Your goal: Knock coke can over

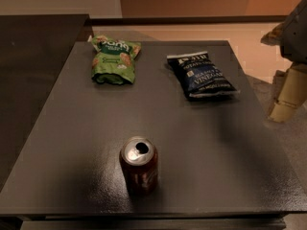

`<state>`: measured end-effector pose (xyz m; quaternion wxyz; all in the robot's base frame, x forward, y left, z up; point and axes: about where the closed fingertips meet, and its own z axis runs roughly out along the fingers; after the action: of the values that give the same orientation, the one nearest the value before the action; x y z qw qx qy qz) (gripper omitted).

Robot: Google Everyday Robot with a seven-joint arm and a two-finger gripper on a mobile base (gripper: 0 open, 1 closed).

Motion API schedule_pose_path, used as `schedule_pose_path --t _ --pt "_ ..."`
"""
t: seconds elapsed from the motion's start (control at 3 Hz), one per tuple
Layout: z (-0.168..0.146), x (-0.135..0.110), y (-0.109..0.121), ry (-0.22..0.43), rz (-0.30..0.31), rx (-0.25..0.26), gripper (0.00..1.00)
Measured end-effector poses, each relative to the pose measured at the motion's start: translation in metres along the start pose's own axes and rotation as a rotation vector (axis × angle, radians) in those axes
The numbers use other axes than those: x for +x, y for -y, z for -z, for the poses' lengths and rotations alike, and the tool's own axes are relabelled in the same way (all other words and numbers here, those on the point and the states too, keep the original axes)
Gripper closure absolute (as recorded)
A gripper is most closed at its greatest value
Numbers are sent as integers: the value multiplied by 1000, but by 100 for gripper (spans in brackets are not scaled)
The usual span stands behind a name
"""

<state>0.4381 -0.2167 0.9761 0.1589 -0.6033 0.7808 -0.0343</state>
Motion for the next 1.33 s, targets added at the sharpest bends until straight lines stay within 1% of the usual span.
schedule_pose_path --t 0.33,0.67,1.0,1.33 --pt "0 0 0 0 0 0 0" --pt "-7 -9 -3 58 -7 -27 0" --pt "-22 -30 -13 164 13 -74 0" --pt "-37 -61 -30 296 51 -120 0"
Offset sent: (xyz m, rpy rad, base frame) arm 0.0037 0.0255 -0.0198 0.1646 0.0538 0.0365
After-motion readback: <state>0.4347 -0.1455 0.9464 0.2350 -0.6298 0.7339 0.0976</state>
